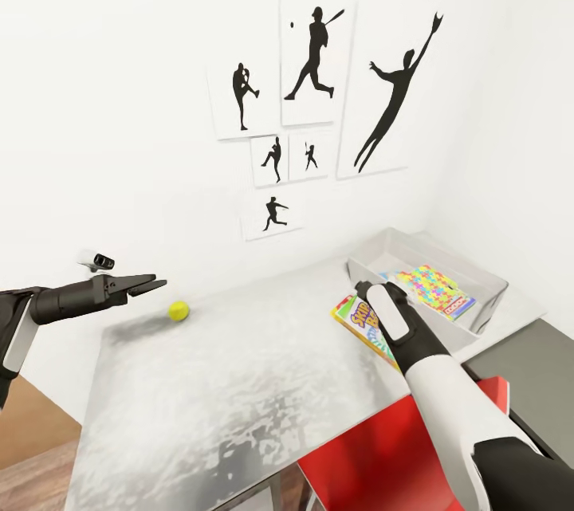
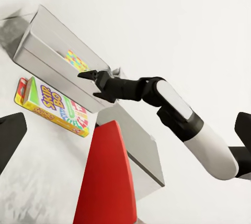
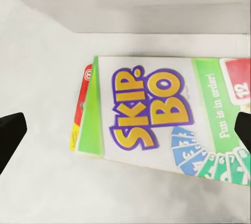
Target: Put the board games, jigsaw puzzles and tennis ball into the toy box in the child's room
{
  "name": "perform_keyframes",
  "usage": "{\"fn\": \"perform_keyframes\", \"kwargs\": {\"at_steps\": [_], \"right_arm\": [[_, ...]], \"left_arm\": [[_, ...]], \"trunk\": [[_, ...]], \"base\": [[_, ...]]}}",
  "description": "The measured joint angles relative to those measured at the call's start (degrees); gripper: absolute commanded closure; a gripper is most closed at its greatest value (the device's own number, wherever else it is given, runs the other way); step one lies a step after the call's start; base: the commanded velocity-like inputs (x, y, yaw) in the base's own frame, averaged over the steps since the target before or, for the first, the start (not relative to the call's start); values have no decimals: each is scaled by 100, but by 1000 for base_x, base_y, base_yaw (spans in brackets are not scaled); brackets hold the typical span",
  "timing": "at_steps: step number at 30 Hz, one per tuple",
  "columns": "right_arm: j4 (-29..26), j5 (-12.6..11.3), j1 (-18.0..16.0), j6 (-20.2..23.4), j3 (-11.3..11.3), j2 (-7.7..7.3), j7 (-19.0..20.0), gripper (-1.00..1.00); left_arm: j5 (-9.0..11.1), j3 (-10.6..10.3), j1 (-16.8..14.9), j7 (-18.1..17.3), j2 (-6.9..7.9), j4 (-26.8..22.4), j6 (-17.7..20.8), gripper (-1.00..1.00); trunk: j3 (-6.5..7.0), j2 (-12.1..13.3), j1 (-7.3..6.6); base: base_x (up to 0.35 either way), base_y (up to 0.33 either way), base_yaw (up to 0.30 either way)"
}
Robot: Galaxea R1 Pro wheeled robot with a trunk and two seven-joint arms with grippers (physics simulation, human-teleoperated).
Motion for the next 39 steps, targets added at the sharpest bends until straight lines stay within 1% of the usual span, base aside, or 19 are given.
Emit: {"fn": "perform_keyframes", "kwargs": {"at_steps": [5, 10, 16, 20, 31, 39], "right_arm": [[186, 3, -6, -255, 1, -8, -42, -100], [215, 36, -27, -329, 2, -21, -77, -100], [218, 411, -36, -349, -38, -98, -78, -100], [213, 509, -16, -349, -54, -166, -26, -100], [210, 548, -2, -374, -60, -187, 6, -100], [210, 556, -8, -501, -62, -196, 6, -100]], "left_arm": [[0, 0, 0, 1, 0, 0, 0, -100], [0, -7, 1, 1, -6, 0, 0, -100], [0, -2, 0, -3, -8, 0, 0, -100], [-3, -4, 3, -2, -13, 0, 0, -100], [-7, -4, 4, 26, -26, 0, 0, -100], [-9, -12, 1, 27, -26, 0, 0, -100]], "trunk": [[0, 0, 0], [0, 0, 0], [0, 0, 0], [0, 0, 0], [-4, 0, 0], [-59, 0, 0]], "base": [[0, 0, 0], [0, 0, 0], [0, 0, 0], [0, 0, 0], [0, 0, 0], [0, 0, 0]]}}
